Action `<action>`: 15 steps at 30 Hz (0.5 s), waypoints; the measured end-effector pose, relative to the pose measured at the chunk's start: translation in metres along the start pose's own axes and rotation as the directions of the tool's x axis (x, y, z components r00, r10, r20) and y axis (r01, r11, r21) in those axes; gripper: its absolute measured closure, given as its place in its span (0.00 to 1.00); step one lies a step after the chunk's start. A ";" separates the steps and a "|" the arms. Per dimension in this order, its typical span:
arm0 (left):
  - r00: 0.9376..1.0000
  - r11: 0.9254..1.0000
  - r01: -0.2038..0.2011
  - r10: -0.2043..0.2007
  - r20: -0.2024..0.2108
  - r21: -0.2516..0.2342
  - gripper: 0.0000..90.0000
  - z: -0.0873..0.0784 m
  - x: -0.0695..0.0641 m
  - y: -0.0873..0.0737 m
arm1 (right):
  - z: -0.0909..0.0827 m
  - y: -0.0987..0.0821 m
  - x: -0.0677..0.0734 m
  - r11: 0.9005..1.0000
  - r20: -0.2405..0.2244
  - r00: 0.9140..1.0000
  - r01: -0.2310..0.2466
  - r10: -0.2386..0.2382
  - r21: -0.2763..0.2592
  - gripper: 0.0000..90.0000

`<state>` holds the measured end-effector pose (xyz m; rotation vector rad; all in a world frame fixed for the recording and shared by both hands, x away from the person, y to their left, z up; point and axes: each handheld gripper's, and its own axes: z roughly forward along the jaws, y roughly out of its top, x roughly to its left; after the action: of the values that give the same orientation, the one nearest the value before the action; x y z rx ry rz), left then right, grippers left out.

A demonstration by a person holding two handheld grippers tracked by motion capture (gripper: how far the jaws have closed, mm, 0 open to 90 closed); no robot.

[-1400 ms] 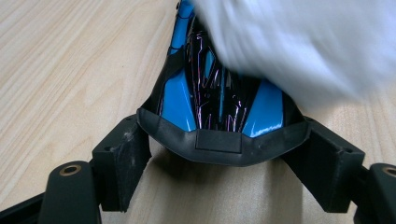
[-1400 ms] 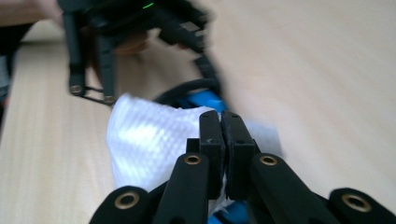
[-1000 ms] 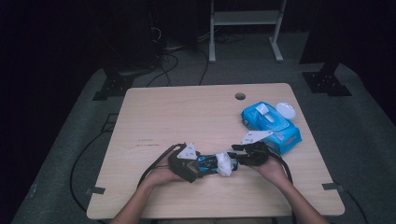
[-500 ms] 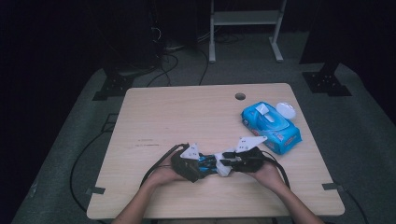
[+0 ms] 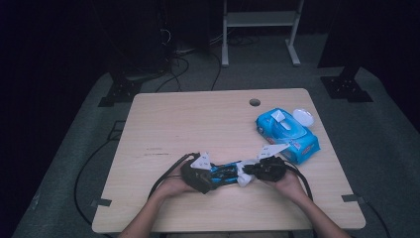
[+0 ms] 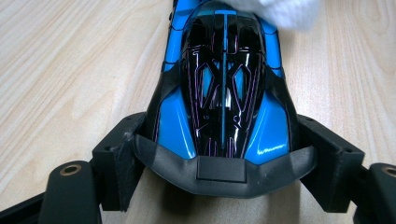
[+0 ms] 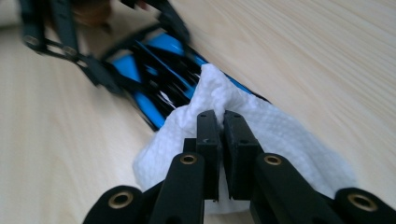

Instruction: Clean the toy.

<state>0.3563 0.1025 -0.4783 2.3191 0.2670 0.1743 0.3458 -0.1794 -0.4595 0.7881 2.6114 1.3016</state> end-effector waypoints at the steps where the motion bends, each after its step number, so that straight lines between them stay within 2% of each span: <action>1: 1.000 1.000 -0.001 0.001 0.000 0.000 0.26 0.000 0.000 0.000 | 0.003 0.003 0.003 1.000 -0.021 1.000 0.008 -0.009 -0.007 0.94; 3: 1.000 1.000 -0.003 0.003 -0.002 0.003 0.26 -0.001 0.000 -0.001 | 0.013 0.010 0.013 0.999 -0.059 0.998 0.033 -0.035 -0.032 0.93; 5: 1.000 1.000 0.000 0.000 -0.004 0.004 0.26 -0.002 0.000 -0.002 | 0.018 0.014 0.018 0.998 -0.059 0.997 0.051 -0.053 -0.045 0.93; 7: 1.000 1.000 -0.005 0.005 -0.007 -0.004 0.26 -0.003 0.000 -0.004 | 0.018 0.013 0.015 0.998 -0.068 0.996 0.048 -0.051 -0.047 0.93; 9: 1.000 1.000 -0.007 0.007 -0.005 0.003 0.26 -0.003 0.000 -0.003 | 0.013 0.008 0.009 0.999 -0.034 0.999 0.039 -0.040 -0.035 0.93; 11: 1.000 1.000 -0.007 0.007 -0.004 0.002 0.26 -0.003 0.000 -0.003 | 0.006 0.000 0.001 1.000 -0.001 1.000 0.007 -0.007 -0.021 0.93; 13: 1.000 1.000 -0.006 0.006 -0.005 0.003 0.26 -0.003 0.000 -0.003 | 0.001 -0.007 -0.007 0.999 0.010 0.999 -0.033 0.033 -0.025 0.93; 15: 1.000 1.000 -0.005 0.005 -0.007 0.006 0.26 -0.003 0.000 -0.002 | -0.001 -0.008 -0.010 0.999 0.026 0.999 -0.039 0.039 -0.012 0.93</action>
<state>0.3552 0.1061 -0.4779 2.3254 0.2658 0.1845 0.3505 -0.1894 -0.4660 0.8525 2.5786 1.3053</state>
